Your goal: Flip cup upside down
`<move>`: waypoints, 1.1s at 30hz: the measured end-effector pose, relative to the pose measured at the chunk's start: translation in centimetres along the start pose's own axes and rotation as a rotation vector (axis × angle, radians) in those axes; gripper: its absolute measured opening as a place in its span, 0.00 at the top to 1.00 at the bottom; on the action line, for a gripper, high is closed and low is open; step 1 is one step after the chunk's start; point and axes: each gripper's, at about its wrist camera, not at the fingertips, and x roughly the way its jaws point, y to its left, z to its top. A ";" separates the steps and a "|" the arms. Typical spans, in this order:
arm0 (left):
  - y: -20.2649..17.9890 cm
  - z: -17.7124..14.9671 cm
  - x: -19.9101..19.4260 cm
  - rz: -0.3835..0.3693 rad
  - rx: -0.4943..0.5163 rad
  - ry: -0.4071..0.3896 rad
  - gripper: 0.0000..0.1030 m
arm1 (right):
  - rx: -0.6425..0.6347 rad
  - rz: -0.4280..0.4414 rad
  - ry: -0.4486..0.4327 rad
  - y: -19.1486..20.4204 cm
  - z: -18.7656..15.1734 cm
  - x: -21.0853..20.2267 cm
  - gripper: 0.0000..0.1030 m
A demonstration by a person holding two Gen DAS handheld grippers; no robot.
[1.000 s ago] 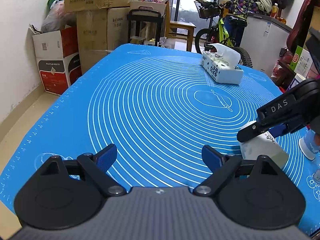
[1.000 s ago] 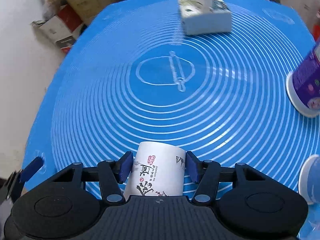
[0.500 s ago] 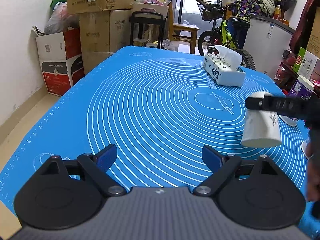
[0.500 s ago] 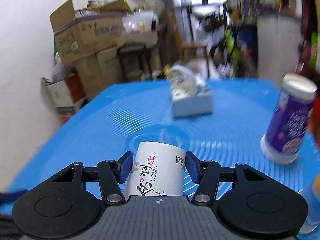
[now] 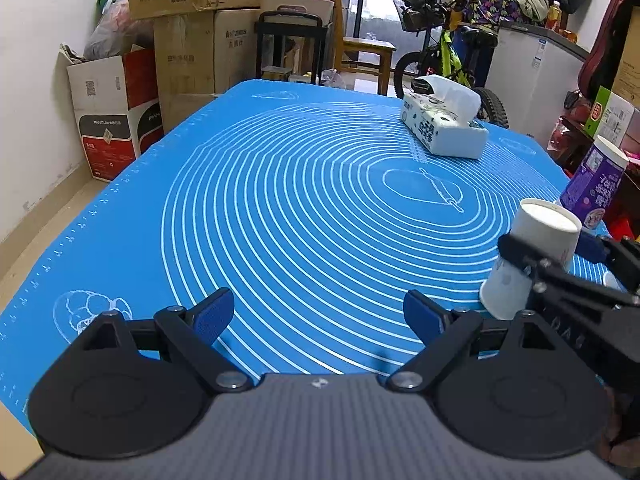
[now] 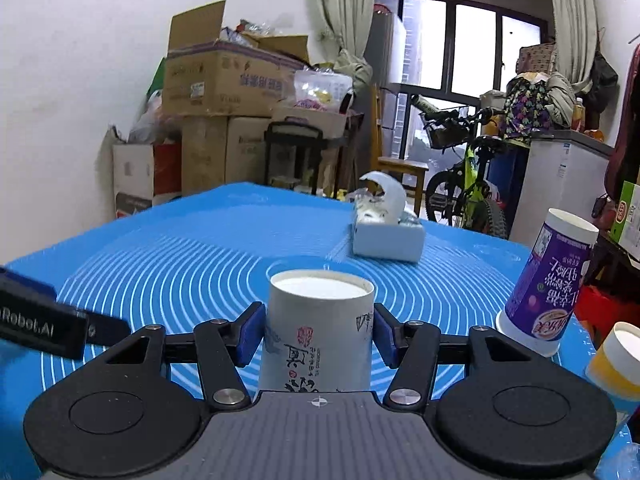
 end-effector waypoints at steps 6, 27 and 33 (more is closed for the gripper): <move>-0.8 -0.4 -1.4 -0.014 0.009 -0.007 0.12 | 0.047 0.049 0.064 -0.9 -0.4 0.3 0.18; -5.3 -6.4 -9.1 -0.034 0.151 -0.084 0.12 | 0.218 -0.068 0.180 -3.6 -3.7 -13.2 0.02; -5.5 -7.3 -9.7 -0.052 0.132 -0.084 0.12 | 0.247 -0.077 0.212 -3.9 -5.6 -14.6 0.02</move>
